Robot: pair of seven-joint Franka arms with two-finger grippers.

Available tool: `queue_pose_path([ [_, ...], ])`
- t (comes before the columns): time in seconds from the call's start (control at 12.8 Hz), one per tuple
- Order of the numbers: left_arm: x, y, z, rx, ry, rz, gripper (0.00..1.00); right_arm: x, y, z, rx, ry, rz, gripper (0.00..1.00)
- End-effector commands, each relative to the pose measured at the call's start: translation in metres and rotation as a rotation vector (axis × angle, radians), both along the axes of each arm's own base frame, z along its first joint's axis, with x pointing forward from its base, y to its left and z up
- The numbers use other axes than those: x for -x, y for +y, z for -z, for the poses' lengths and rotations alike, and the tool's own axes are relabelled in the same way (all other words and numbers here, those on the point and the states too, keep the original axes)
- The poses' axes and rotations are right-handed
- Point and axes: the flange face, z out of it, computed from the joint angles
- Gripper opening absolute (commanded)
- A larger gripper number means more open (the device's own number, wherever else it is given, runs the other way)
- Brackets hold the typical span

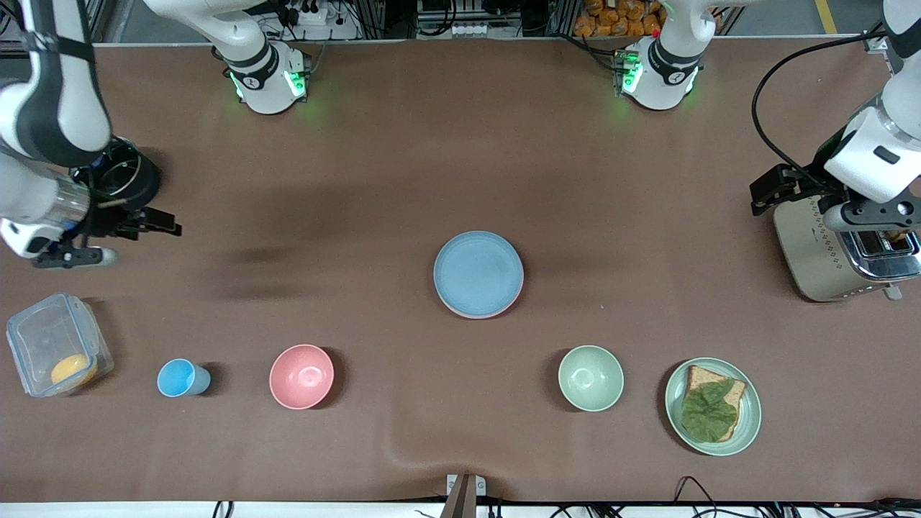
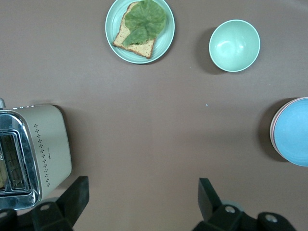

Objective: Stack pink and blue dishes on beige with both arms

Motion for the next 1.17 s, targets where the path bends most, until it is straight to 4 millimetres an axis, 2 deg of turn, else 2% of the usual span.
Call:
queue_pose_path([
  [0.0,-0.001,-0.005,-0.006,0.011,0.01,0.033,1.0,-0.008,0.001,-0.049,0.033,0.006,-0.004,1.0],
  [0.31,0.004,-0.013,-0.006,0.014,0.016,0.086,1.0,0.003,0.031,-0.108,0.03,0.0,0.063,1.0],
  [0.47,0.009,-0.013,-0.006,0.013,0.019,0.086,1.0,0.003,0.035,-0.147,0.051,0.003,0.052,1.0],
  [0.55,0.009,-0.011,-0.008,0.013,0.017,0.09,1.0,0.003,0.035,-0.154,0.067,0.006,0.055,1.0],
  [1.09,0.007,-0.004,-0.016,0.018,0.0,0.077,1.0,0.004,0.037,-0.156,0.068,0.01,0.051,1.0],
])
